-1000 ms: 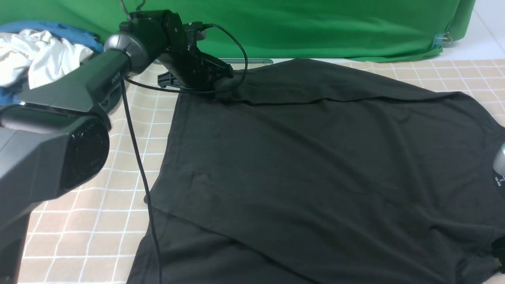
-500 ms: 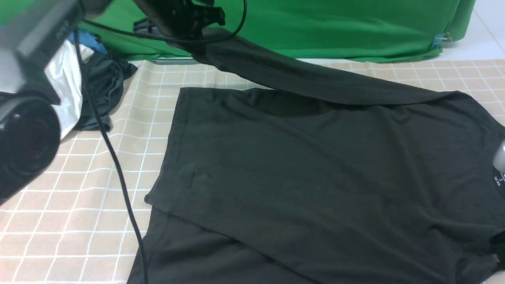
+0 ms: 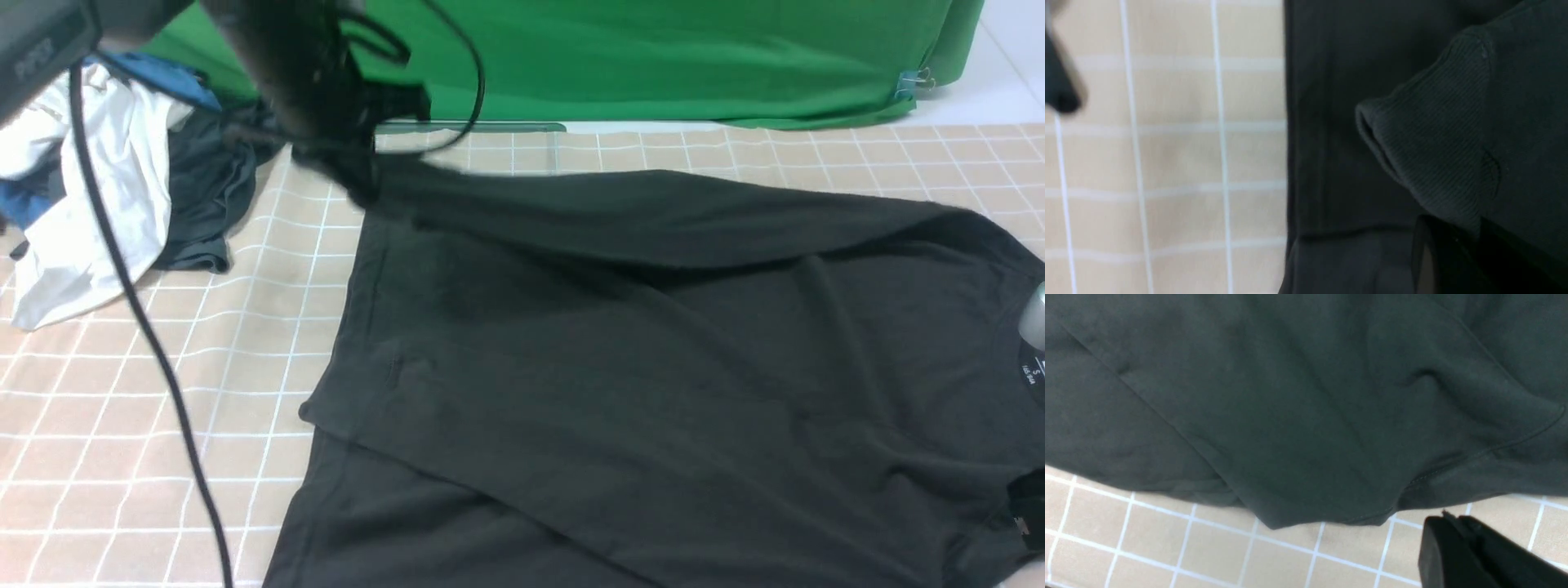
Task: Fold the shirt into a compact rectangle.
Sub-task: 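Fold the left side of the dark shirt inward over its body with the left gripper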
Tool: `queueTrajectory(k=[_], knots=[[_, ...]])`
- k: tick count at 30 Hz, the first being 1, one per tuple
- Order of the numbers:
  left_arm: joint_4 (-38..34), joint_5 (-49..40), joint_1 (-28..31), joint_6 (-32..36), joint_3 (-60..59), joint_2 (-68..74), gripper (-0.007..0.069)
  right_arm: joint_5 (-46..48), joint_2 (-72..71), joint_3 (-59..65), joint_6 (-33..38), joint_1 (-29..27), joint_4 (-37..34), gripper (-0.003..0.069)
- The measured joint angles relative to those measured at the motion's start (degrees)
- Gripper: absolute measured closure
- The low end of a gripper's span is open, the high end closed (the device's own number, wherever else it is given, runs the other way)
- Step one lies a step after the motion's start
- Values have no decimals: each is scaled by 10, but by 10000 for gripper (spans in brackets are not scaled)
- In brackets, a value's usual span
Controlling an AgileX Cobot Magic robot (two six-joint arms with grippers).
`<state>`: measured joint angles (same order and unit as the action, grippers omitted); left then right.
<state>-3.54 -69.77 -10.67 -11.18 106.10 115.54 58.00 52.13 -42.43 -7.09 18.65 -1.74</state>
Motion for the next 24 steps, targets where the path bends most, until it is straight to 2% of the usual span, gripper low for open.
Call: queueTrajectory(k=[5,13,24], knots=[[2,0,0,-7,-66,-1,594,-2,0,0,0,0,0,599],[2,1,0,-20,-79,-13,594,-7,0,0,0,0,0,588],[15,0,-1,-41,-154,-62,594,-27,0,0,0,0,0,587]])
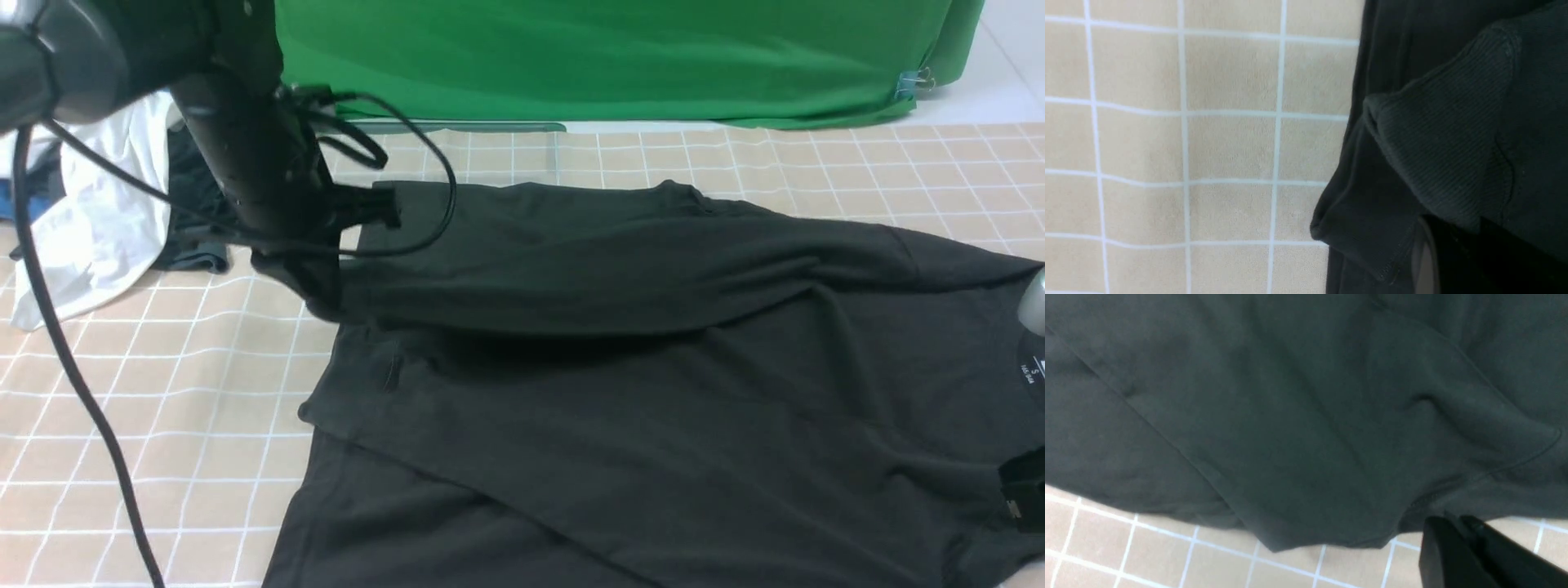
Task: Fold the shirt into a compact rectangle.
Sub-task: 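Fold the left side of the dark shirt inward over its body with the left gripper, then grasp the near edge of the shirt at its hem and shoulder corners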
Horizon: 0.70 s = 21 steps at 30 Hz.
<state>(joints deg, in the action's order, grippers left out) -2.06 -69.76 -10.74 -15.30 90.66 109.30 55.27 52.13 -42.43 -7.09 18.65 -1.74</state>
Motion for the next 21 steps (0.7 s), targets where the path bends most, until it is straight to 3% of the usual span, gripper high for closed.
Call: queueTrajectory(k=[4,8,11,14,16,19,21], knots=[[-8,1,0,0,-2,9,572,-10,0,0,0,0,1,585],[10,1,0,0,-2,11,474,-20,0,0,-2,0,23,581],[29,1,0,0,-2,10,363,-18,1,-1,-43,0,86,580],[40,1,0,0,-2,-1,322,8,14,-17,-84,-8,159,615],[41,1,0,0,-2,-17,338,20,36,-44,-90,-35,185,624],[24,1,0,4,-2,-49,442,21,73,-91,-70,-103,186,625],[4,0,-6,10,-2,-78,549,21,123,-134,-25,-185,143,625]])
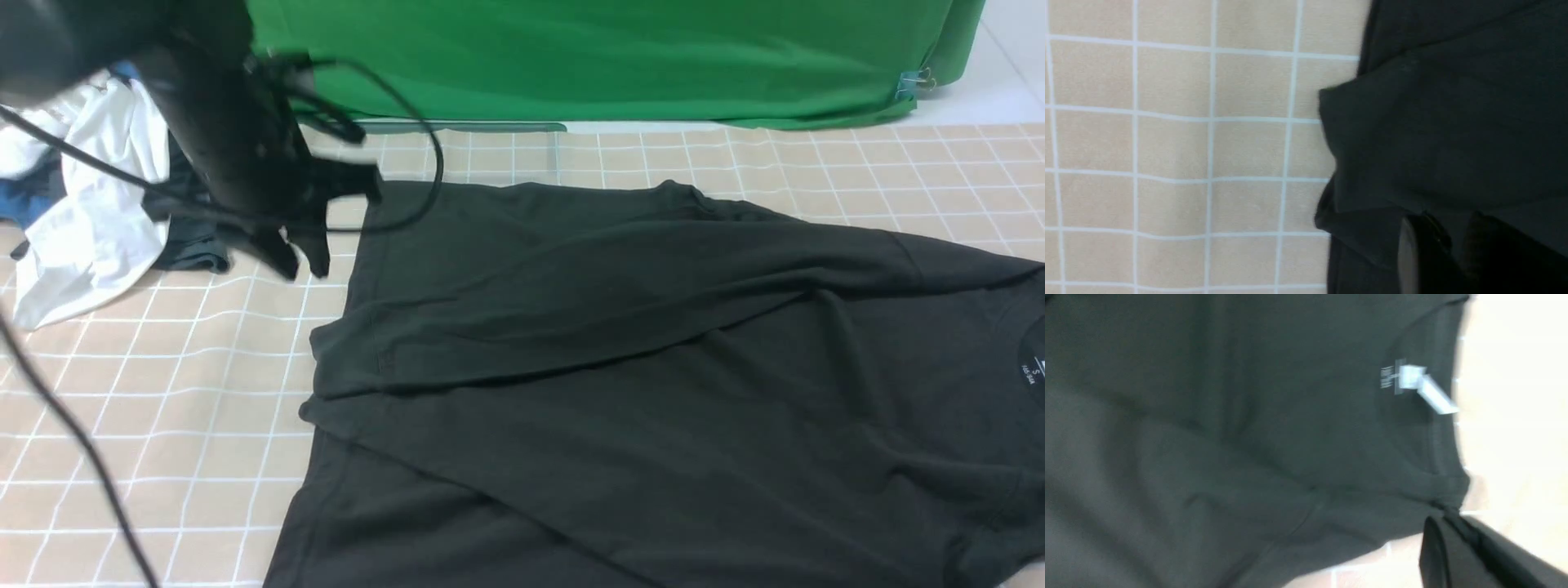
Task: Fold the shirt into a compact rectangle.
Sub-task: 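Grasp the near edge of the shirt at its hem and shoulder corners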
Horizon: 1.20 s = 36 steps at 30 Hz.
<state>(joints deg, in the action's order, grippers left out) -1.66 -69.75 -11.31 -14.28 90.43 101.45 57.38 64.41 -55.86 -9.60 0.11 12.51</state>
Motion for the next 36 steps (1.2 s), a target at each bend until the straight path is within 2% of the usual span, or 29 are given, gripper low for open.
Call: queueTrajectory(k=[1,5,7,10,12,13,14,16,19,26,36], knots=[[-4,0,-6,1,0,-11,579,0,23,-15,26,-36,-33,625],[-7,7,-32,1,0,-30,614,-7,94,-47,82,-127,-159,623],[-9,22,-55,-1,0,-26,614,-44,159,-63,101,-172,-232,588],[-10,48,-72,-2,-7,-9,614,-81,224,-80,111,-181,-259,500],[-11,67,-80,-3,-14,13,614,-107,263,-92,113,-181,-269,404],[-11,67,-81,-3,-14,16,614,-112,271,-93,113,-181,-270,394],[-11,77,-82,-3,-17,35,614,-133,298,-103,113,-181,-276,326],[-11,85,-82,-3,-19,67,614,-163,335,-117,113,-181,-281,237],[-8,93,-82,-2,-23,105,614,-190,386,-143,113,-181,-289,179],[-7,115,-82,-1,-22,157,614,-234,477,-203,113,-181,-331,159],[4,118,-82,-1,-22,181,612,-267,547,-253,113,-169,-339,159]])
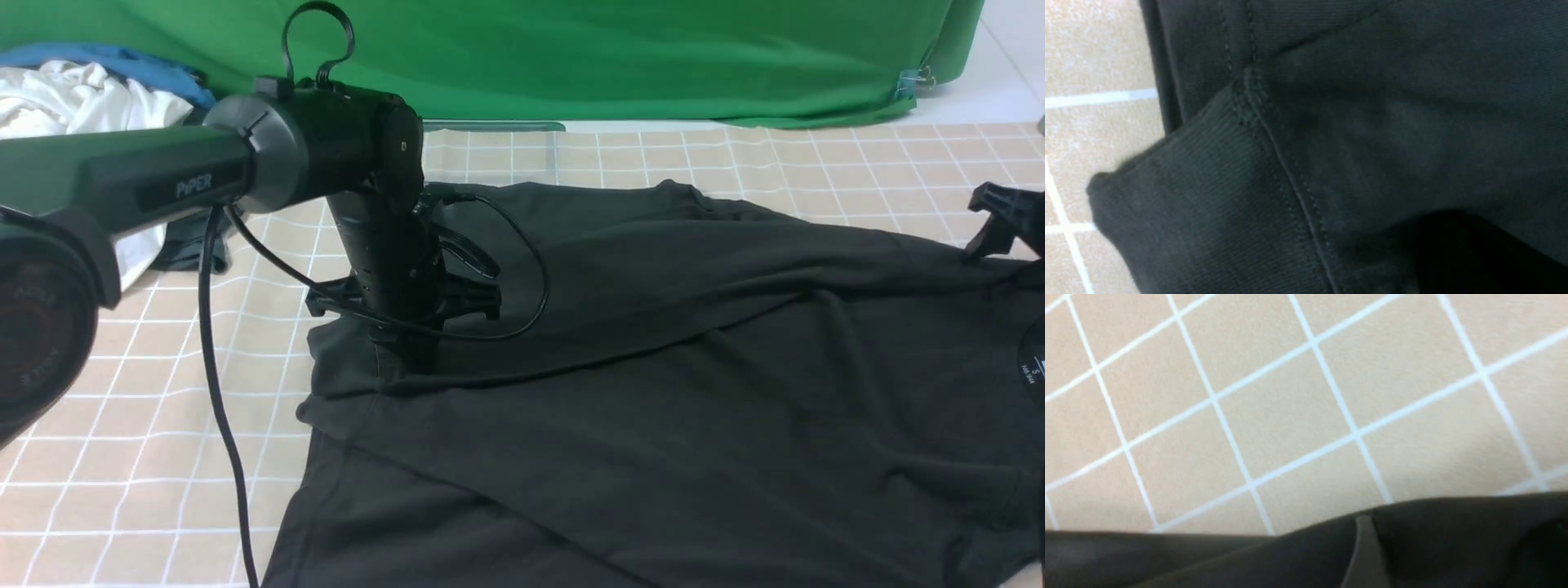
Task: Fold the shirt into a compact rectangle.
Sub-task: 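Grasp the near edge of the shirt at its hem and shoulder corners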
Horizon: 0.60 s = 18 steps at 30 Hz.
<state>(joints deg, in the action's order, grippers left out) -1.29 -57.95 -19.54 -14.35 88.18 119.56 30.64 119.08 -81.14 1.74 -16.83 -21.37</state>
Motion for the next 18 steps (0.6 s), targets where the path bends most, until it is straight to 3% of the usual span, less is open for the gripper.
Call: queueTrajectory(k=[2,4,6,7,8,9,18], knots=[[0,0,0,0,0,0,612,-16,4,-2,1,4,-4,200],[0,0,0,0,0,0,612,-25,6,-2,2,6,-5,288],[0,0,0,0,0,0,612,-33,7,-2,2,6,-8,453],[0,0,0,0,0,0,612,-34,7,-2,3,6,-8,453],[0,0,0,0,0,0,612,-37,7,-2,12,6,-9,565],[0,0,0,0,0,0,612,-39,7,-2,18,6,-9,594],[1,-1,0,2,0,0,612,13,-10,-37,46,-6,9,610]])
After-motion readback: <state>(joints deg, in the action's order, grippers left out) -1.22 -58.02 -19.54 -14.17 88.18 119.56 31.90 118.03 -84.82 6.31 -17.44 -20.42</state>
